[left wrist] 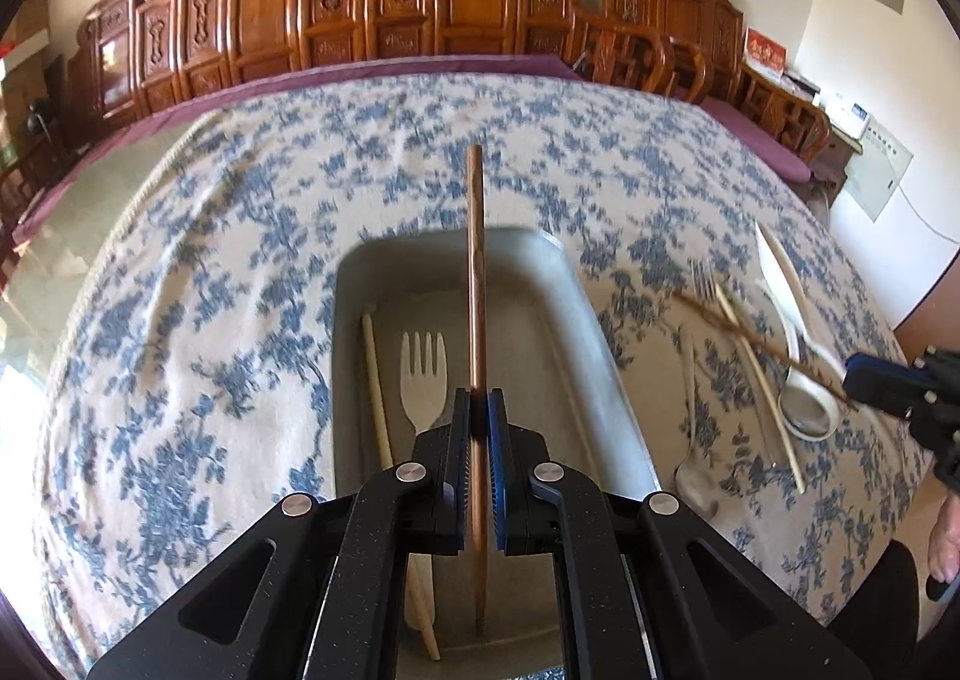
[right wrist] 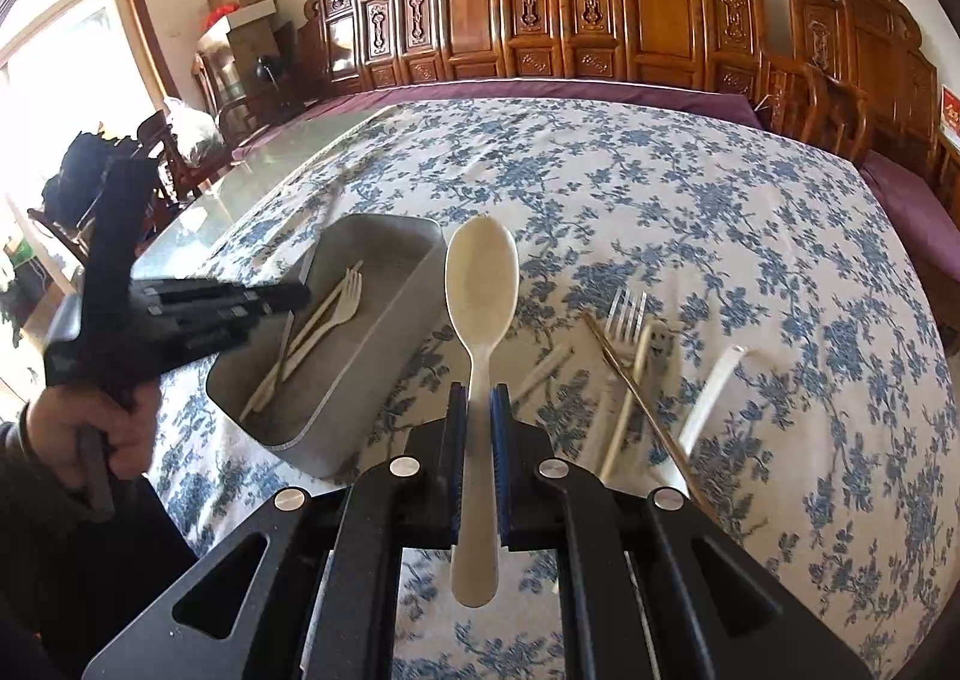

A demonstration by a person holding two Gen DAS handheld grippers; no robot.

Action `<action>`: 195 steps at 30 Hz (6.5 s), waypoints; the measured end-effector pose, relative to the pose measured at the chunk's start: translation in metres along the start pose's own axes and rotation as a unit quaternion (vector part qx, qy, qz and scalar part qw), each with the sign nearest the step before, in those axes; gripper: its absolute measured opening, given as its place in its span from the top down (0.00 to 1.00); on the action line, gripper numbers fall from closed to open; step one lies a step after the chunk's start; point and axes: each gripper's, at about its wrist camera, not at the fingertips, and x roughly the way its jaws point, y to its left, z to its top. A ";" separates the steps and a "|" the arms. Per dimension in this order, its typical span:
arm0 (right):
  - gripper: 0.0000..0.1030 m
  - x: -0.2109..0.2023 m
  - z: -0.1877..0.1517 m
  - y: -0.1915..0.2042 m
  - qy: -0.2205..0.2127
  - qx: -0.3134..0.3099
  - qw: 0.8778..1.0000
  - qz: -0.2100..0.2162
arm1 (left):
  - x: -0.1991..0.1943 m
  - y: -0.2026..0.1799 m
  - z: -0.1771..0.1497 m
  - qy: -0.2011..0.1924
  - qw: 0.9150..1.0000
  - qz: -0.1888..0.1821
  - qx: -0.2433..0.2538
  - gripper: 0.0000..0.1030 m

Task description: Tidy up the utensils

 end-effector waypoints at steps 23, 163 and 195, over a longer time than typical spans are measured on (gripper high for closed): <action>0.90 0.046 0.037 0.053 0.006 0.006 0.999 0.042 | -0.008 0.022 0.001 -0.009 1.000 0.002 -0.019 0.95; 0.94 0.019 -0.040 -0.107 -0.013 0.064 0.997 -0.052 | 0.025 -0.133 -0.048 0.016 0.984 0.024 0.177 0.99; 0.94 0.019 -0.034 -0.078 -0.016 0.037 0.998 -0.039 | -0.060 -0.105 -0.015 -0.091 0.988 -0.058 0.112 1.00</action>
